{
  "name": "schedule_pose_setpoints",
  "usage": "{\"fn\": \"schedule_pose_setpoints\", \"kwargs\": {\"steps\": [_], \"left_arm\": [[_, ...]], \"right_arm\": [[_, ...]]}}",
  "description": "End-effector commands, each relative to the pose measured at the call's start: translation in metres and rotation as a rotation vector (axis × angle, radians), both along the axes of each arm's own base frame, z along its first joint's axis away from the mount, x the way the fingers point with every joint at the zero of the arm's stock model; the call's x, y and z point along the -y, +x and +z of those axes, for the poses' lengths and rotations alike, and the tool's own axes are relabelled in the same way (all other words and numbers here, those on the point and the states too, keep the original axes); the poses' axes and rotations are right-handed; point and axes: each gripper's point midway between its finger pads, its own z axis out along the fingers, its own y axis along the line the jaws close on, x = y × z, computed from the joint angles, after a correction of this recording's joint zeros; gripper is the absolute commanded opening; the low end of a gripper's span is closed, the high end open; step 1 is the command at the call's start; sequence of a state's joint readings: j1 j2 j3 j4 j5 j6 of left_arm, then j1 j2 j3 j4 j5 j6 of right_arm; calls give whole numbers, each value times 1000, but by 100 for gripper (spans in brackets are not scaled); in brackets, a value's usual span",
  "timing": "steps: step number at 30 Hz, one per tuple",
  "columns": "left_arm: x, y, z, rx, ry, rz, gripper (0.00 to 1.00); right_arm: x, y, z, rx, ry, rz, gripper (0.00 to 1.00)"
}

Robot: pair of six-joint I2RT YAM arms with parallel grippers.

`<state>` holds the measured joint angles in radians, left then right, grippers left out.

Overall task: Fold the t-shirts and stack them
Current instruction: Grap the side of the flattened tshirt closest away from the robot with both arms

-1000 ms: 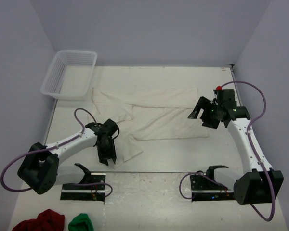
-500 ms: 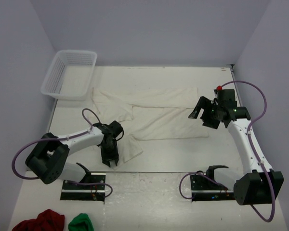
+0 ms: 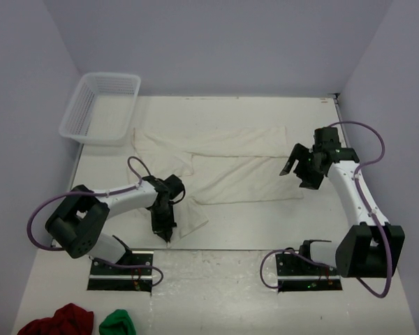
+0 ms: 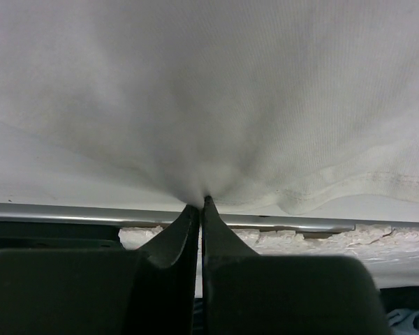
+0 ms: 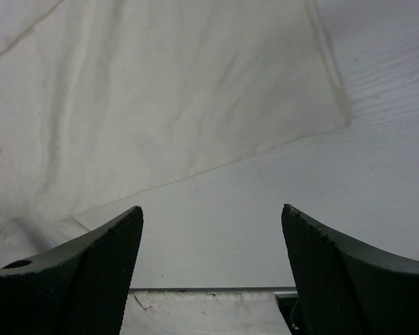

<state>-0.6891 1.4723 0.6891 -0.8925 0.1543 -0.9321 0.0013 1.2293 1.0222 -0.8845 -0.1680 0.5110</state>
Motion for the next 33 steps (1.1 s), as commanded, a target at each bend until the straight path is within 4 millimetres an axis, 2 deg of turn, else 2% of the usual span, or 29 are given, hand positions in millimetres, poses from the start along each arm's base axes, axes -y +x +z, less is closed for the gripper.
{"fn": "schedule_pose_setpoints", "kwargs": {"steps": [1, 12, 21, 24, 27, 29, 31, 33], "left_arm": [[-1, 7, 0, 27, 20, -12, 0], [17, 27, 41, 89, -49, -56, 0], [20, 41, 53, 123, -69, -88, 0], [23, 47, 57, 144, -84, -103, 0], [25, 54, 60, 159, -90, -117, 0], [25, 55, 61, 161, -92, -124, 0], [25, 55, 63, 167, -92, -131, 0], [25, 56, 65, 170, -94, -134, 0]], "right_arm": [[25, -2, -9, -58, -51, -78, 80], [34, -10, -43, -270, -46, -138, 79], [58, -19, -69, -443, -90, -235, 73], [55, -9, -74, -426, -53, -237, 70], [52, 10, -72, -337, -24, -245, 68], [56, 16, -74, -291, -34, -265, 67], [49, 25, -73, -234, 28, -258, 67], [39, 24, -76, -219, 106, -260, 66]]}}
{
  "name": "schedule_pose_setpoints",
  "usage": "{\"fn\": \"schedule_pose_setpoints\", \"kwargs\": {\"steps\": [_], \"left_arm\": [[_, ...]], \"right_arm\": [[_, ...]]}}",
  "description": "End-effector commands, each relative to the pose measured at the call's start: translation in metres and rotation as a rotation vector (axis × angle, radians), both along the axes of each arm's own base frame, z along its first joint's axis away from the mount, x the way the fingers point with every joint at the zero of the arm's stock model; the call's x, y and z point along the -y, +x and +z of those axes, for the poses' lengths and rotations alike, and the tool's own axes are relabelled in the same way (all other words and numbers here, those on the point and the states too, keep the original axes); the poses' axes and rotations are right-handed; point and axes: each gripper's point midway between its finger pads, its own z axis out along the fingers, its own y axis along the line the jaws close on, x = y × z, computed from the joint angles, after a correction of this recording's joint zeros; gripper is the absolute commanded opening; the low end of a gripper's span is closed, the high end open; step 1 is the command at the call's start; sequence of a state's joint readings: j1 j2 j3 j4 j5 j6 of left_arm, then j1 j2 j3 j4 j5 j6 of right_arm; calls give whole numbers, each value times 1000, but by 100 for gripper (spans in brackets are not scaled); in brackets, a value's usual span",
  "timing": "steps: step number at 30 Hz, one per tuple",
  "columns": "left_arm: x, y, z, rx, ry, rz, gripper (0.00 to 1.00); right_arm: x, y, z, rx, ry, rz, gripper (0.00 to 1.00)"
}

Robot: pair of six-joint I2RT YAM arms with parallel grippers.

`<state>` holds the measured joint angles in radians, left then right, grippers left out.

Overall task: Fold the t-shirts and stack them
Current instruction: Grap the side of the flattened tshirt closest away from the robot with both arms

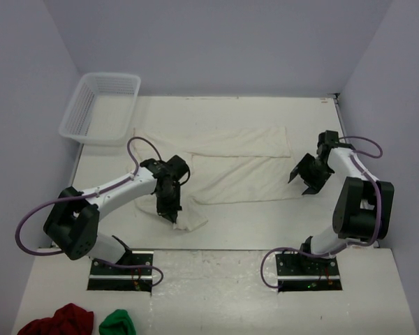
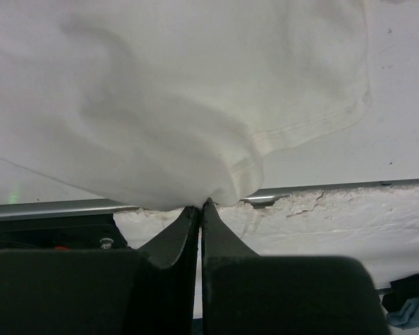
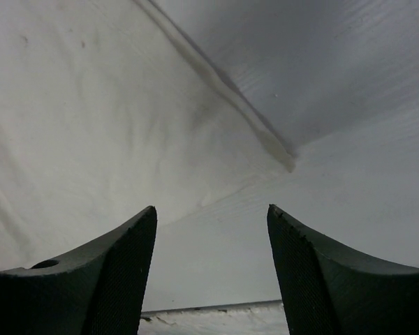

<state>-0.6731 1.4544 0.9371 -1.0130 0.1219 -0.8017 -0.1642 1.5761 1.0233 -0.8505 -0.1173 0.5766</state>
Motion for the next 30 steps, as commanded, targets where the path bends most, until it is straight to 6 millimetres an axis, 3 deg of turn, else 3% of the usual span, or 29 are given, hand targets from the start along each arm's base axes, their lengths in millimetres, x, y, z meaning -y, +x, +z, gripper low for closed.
{"fn": "schedule_pose_setpoints", "kwargs": {"steps": [1, 7, 11, 23, 30], "left_arm": [[1, 7, 14, 27, -16, -21, 0], [2, 12, 21, 40, -22, -11, 0], [1, 13, 22, 43, -26, 2, 0], [8, 23, 44, 73, -63, 12, 0], [7, 23, 49, 74, -80, 32, 0]], "right_arm": [[-12, 17, 3, 128, 107, -41, 65], [-4, -3, -12, 117, 180, -156, 57], [8, -7, -10, 144, 180, -201, 57], [22, -1, -30, 64, 173, -272, 58], [28, 0, -42, 45, 149, -269, 52]]}}
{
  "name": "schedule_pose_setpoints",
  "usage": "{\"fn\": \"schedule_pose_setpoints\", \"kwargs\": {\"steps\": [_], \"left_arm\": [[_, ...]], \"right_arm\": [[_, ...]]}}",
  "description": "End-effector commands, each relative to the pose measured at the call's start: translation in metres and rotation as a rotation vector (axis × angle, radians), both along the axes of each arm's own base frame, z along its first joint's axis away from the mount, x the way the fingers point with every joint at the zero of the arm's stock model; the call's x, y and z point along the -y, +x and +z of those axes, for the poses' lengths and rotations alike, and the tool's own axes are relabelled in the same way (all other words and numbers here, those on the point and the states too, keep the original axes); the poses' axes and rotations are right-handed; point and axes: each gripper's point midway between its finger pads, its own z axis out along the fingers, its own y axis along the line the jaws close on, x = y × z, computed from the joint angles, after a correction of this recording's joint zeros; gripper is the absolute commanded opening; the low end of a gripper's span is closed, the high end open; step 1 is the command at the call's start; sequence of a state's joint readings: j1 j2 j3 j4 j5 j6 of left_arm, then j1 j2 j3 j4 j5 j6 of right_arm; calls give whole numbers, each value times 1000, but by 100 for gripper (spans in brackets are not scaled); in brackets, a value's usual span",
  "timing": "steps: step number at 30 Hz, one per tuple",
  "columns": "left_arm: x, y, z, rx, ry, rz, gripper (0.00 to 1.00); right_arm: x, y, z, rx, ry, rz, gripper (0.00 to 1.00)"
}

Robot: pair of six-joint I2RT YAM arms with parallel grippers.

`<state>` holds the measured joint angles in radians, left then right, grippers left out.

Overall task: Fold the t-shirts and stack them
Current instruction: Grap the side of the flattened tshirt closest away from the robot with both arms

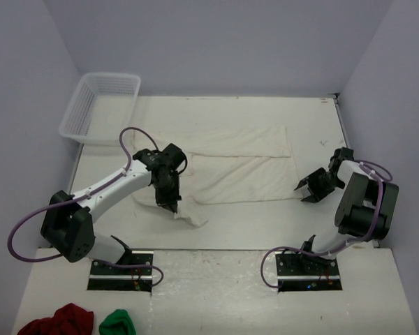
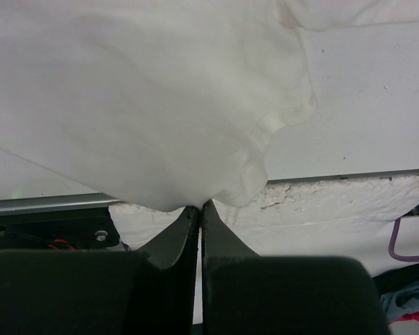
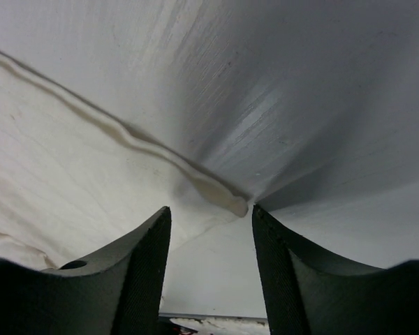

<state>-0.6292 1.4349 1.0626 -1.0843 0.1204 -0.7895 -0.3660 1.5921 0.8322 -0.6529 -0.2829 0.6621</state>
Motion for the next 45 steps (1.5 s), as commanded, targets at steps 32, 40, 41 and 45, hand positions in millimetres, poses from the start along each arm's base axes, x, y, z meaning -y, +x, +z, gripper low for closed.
{"fn": "schedule_pose_setpoints", "kwargs": {"steps": [32, 40, 41, 45], "left_arm": [[-22, 14, 70, 145, 11, 180, 0], [-30, 21, 94, 212, -7, 239, 0], [-31, 23, 95, 213, -7, 239, 0], [-33, 38, 101, 234, -4, 248, 0]], "right_arm": [[-5, 1, 32, 111, -18, 64, 0], [-6, 8, 53, 141, -15, 56, 0], [-6, 9, 57, 141, -13, 53, 0], [-5, 19, 73, 172, -37, 77, 0]]}}
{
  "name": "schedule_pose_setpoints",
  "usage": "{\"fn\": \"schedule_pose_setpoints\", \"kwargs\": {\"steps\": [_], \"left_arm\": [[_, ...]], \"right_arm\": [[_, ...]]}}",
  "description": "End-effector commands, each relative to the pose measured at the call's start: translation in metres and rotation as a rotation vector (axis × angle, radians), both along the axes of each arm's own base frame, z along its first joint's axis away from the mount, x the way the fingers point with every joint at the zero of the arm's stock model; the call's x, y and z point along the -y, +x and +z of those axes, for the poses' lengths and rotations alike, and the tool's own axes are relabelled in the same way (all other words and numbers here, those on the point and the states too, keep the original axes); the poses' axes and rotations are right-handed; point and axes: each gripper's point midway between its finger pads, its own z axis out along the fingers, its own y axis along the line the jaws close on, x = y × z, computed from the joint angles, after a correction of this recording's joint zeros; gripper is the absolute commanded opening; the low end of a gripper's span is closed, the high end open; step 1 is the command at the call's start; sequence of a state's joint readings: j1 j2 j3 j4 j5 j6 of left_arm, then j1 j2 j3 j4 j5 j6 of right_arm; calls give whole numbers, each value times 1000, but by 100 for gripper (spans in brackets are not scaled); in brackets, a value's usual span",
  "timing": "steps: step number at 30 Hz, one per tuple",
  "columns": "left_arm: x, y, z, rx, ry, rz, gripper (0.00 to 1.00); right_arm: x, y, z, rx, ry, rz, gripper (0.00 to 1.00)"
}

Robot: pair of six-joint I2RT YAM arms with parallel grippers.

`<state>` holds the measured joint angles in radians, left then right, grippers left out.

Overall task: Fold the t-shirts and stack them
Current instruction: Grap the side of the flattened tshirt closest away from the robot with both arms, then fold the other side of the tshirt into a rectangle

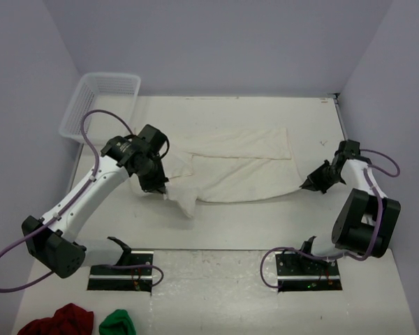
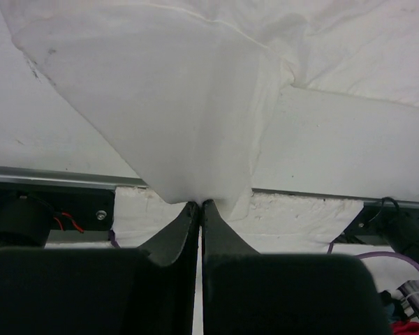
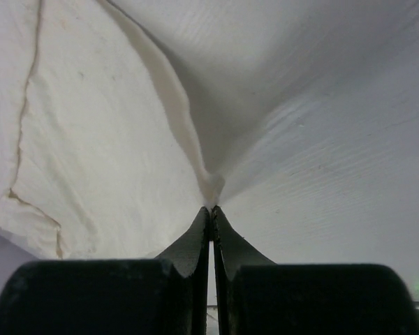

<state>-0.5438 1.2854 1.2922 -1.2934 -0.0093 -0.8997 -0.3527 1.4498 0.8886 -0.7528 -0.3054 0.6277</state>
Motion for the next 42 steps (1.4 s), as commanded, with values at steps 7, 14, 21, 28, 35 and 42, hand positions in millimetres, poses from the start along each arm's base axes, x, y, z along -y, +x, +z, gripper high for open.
{"fn": "schedule_pose_setpoints", "kwargs": {"steps": [7, 14, 21, 28, 35, 42], "left_arm": [[3, 59, 20, 75, 23, -3, 0], [-10, 103, 25, 107, 60, -2, 0], [-35, 137, 14, 113, 79, 21, 0], [-32, 183, 9, 148, 74, 40, 0], [-27, 208, -15, 123, 97, 26, 0], [-30, 225, -22, 128, 128, 41, 0]], "right_arm": [[0, 39, 59, 132, -54, 74, 0], [7, 72, 91, 185, -75, 105, 0], [4, 97, 81, 163, -60, 168, 0], [8, 126, 59, 100, -46, 199, 0], [3, 144, 43, 64, -47, 232, 0], [1, 152, 20, 21, -32, 259, 0]]}}
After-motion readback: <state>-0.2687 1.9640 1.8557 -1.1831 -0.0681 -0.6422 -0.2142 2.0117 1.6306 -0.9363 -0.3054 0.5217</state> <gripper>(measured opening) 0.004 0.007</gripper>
